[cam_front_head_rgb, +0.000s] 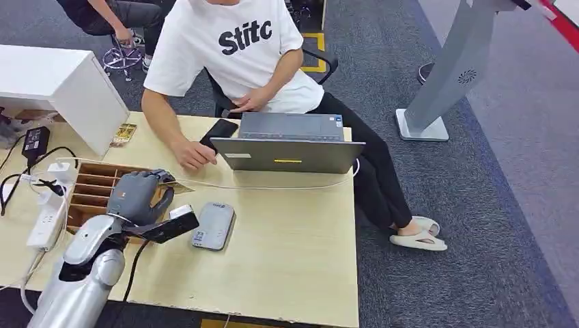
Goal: Pass the card to the sensor for recognition and then transmit it.
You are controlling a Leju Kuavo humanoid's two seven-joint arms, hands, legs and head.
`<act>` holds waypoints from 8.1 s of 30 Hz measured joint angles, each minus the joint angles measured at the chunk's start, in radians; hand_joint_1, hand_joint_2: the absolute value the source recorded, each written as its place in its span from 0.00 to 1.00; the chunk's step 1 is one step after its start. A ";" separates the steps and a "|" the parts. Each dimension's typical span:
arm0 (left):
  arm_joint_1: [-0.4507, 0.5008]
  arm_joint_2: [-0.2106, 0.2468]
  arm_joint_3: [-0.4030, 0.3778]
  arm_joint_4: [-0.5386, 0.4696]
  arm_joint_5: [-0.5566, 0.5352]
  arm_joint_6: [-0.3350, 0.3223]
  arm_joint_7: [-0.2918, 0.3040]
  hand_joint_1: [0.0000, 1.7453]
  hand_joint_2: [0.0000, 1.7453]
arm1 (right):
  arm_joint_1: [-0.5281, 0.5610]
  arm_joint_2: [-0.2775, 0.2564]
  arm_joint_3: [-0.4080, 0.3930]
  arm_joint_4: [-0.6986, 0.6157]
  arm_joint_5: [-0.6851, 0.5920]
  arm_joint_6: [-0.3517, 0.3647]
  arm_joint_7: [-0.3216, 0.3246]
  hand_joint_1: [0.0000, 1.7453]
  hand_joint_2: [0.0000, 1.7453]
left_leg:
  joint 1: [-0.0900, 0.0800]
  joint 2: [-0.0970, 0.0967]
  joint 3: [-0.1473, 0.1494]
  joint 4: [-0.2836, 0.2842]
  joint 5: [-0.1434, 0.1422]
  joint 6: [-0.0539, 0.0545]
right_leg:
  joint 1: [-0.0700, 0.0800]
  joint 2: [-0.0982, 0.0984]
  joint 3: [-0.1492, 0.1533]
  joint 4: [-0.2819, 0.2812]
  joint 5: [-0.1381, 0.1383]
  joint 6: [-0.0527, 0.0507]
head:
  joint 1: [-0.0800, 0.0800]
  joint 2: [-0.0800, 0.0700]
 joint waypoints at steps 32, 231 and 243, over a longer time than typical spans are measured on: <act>-0.028 -0.108 -0.196 0.387 -0.051 0.086 0.012 1.00 1.00 | 0.000 0.032 0.003 0.002 0.112 0.021 0.016 0.00 1.00 | 0.000 0.000 0.000 0.000 0.000 0.000 | 0.000 0.000 0.000 0.000 0.000 0.000 | 0.000 0.000; 0.255 0.245 0.089 -0.057 0.108 -0.087 0.066 1.00 1.00 | -0.001 0.063 -0.140 0.004 0.356 0.050 0.034 0.00 1.00 | 0.000 -0.001 -0.003 0.000 0.002 0.000 | 0.000 -0.002 -0.003 0.002 0.000 -0.001 | 0.001 0.000; 0.255 0.232 0.100 -0.040 0.093 -0.046 0.066 1.00 1.00 | -0.001 0.063 -0.140 0.004 0.362 0.052 0.034 0.00 1.00 | 0.000 -0.001 -0.003 0.000 0.002 0.000 | 0.000 -0.002 -0.003 0.002 0.000 -0.001 | 0.000 0.000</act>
